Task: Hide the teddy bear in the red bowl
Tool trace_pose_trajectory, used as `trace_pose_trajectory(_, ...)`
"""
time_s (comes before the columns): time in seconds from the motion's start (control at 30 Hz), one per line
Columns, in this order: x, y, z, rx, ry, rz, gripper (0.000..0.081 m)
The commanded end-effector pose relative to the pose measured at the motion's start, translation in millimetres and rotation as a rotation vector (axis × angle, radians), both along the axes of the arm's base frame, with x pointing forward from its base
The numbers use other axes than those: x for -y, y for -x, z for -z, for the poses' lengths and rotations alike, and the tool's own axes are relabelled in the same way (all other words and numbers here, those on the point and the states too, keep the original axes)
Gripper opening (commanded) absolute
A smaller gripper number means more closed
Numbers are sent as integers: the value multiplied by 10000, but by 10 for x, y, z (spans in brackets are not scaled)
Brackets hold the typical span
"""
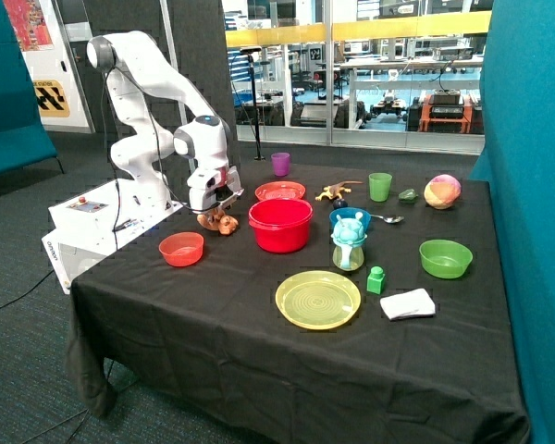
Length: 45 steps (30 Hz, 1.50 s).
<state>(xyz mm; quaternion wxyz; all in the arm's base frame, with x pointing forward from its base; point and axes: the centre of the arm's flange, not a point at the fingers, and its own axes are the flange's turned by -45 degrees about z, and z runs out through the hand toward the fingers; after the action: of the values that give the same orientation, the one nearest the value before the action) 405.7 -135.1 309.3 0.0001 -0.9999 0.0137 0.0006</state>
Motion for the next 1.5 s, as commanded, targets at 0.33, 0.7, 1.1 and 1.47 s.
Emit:
trace_pose_trajectory(0.33,118,71,78,12,2,-47,750)
trace_pose_trajectory(0.7,67,20,197,12,2,-38,730)
trace_pose_trajectory(1.1,115,3,256,12,2,335,45)
trace_pose_trajectory(1.47,170,-62,204,12,2,386,0)
